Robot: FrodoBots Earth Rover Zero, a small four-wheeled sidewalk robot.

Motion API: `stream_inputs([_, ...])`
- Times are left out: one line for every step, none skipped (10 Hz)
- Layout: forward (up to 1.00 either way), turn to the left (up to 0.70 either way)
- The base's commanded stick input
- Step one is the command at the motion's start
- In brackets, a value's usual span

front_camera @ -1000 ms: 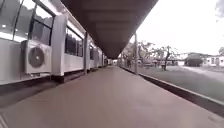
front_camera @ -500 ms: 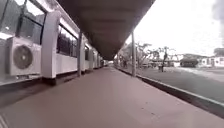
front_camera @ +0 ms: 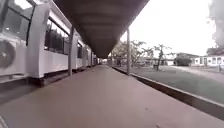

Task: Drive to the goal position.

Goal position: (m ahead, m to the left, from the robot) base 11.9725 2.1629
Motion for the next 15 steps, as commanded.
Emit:
stream_inputs([0.7, 0.0])
stream_inputs([0.7, 0.0])
stream_inputs([0.7, 0.0])
stream_inputs([0.7, 0.0])
stream_inputs([0.7, 0.0])
stream_inputs([0.7, 0.0])
stream_inputs([0.7, 0.0])
stream_inputs([0.7, 0.0])
stream_inputs([0.7, 0.0])
stream_inputs([0.7, 0.02])
stream_inputs([0.7, 0.05])
stream_inputs([0.7, 0.31])
stream_inputs([0.7, 0.22])
stream_inputs([0.7, 0.0])
stream_inputs([0.7, 0.0])
